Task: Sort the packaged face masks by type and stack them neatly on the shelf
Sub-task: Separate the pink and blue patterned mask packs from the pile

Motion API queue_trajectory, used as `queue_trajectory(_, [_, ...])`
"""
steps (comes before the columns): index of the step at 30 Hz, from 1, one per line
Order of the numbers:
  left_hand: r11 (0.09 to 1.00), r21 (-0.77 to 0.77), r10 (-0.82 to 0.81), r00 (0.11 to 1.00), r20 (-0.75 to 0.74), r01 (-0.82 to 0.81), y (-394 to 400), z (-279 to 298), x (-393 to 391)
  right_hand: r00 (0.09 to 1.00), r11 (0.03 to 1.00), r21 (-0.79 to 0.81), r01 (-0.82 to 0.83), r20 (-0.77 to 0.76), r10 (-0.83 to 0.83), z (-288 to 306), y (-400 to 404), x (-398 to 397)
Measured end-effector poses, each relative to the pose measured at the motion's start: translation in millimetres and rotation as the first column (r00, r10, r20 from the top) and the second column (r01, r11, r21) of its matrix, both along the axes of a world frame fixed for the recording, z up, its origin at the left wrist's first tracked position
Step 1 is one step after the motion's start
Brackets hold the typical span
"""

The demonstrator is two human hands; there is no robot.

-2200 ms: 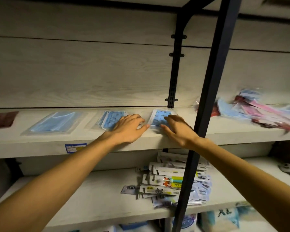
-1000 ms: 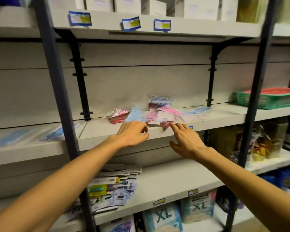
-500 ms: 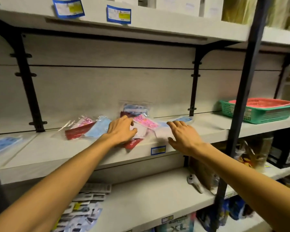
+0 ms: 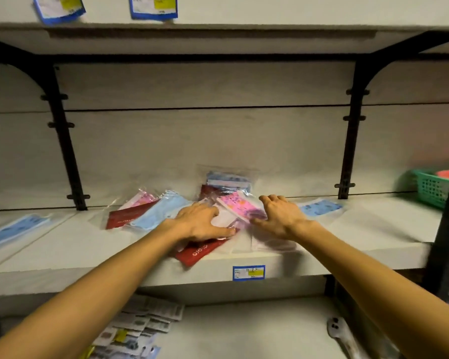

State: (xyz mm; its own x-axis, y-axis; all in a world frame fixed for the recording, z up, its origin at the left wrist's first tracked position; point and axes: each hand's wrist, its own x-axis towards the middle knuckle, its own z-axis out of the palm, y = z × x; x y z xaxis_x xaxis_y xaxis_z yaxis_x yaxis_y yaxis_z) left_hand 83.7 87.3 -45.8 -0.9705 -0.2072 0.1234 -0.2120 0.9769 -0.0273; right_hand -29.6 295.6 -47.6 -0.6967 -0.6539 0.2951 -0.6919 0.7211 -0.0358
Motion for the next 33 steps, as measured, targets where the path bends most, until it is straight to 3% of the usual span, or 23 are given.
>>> queue_trajectory(4, [0.982,0.188,0.026,0.999,0.037,-0.033,-5,13,3,0.983,0.998,-0.027,-0.06,0.175,0.064,-7,-7,-37])
queue_trajectory(9, [0.892,0.449,0.004,0.991,-0.131,0.056,-15,10,7,0.957,0.985,-0.147,-0.086,0.262,0.122,-21,-17,-62])
queue_trajectory(15, [0.884,0.468,0.095,0.981,-0.171,-0.004,-34,17,-3,0.952,0.939,-0.342,-0.033,0.276,0.134,-24,-22,-71])
queue_trajectory(20, [0.864,0.503,0.178,0.945,-0.276,-0.016,-51,30,-2,0.972,0.863,-0.489,-0.128,0.111,0.207,-11,-25,-67])
queue_trajectory(22, [0.84,0.542,0.21,0.9,-0.382,0.034,-59,35,7,0.963,0.813,-0.56,-0.162,0.091,0.255,-2,-29,-61])
queue_trajectory(24, [0.807,0.581,0.289,0.792,-0.538,0.101,-69,41,16,0.945,0.763,-0.621,-0.178,0.108,0.309,7,-40,-50])
queue_trajectory(26, [0.738,0.66,0.413,0.682,-0.604,0.139,-84,45,27,0.935,0.743,-0.641,-0.193,0.108,0.337,16,-56,-35])
queue_trajectory(29, [0.562,0.804,0.59,0.588,-0.553,0.192,-113,45,49,0.929,0.729,-0.635,-0.255,0.047,0.366,24,-92,-7])
queue_trajectory(33, [0.351,0.868,0.737,0.469,-0.487,0.35,-157,41,93,0.905,0.712,-0.63,-0.311,0.034,0.425,26,-151,40])
